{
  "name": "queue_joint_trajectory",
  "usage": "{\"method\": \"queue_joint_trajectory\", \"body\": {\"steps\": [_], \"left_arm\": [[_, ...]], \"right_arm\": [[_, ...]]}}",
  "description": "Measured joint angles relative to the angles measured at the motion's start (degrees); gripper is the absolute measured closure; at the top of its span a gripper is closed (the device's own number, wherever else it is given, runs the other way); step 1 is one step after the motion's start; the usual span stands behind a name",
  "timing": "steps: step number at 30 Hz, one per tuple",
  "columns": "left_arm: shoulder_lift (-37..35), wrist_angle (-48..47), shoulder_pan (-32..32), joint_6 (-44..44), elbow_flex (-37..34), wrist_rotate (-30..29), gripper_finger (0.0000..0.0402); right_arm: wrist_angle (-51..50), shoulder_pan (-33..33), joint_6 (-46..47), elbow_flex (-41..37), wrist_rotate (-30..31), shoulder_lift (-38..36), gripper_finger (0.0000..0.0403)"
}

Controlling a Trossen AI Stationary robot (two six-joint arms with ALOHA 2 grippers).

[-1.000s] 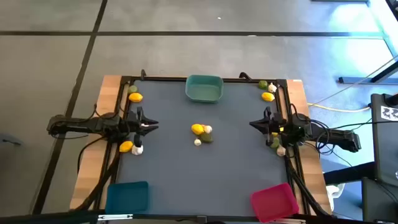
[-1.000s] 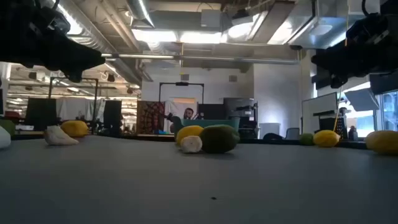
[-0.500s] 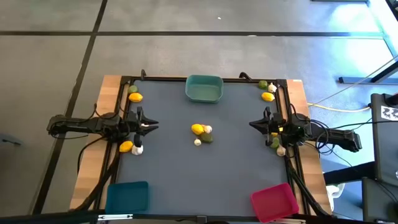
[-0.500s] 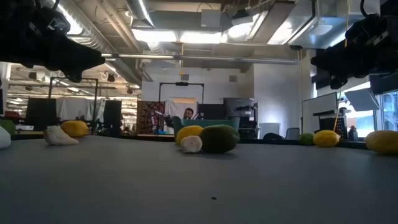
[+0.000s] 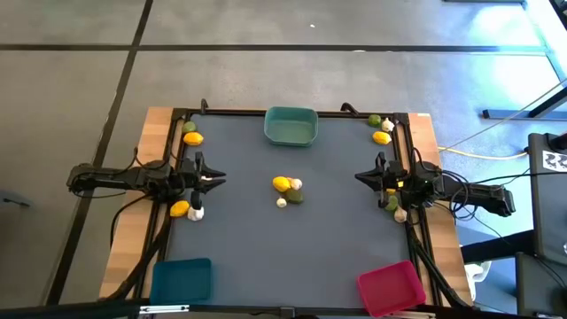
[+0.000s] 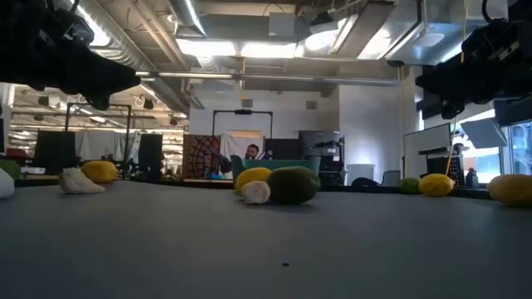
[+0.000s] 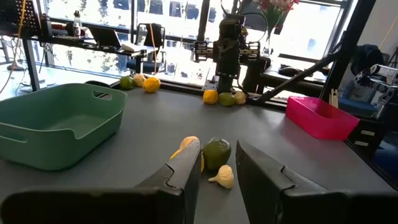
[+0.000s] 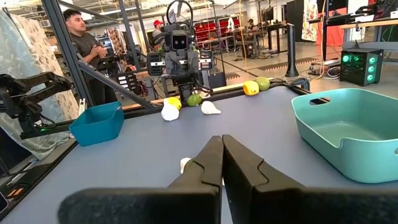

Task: Sort produce into baskets

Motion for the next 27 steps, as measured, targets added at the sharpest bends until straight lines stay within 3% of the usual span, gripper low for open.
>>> {"method": "queue_joint_trajectory", "body": {"steps": [27], "left_arm": [[0.0,0.0,0.0,0.4,0.0,0.0,0.0304]], "right_arm": [[0.1,0.0,-4.2,0.0,1.3,0.0,0.0393]]}}
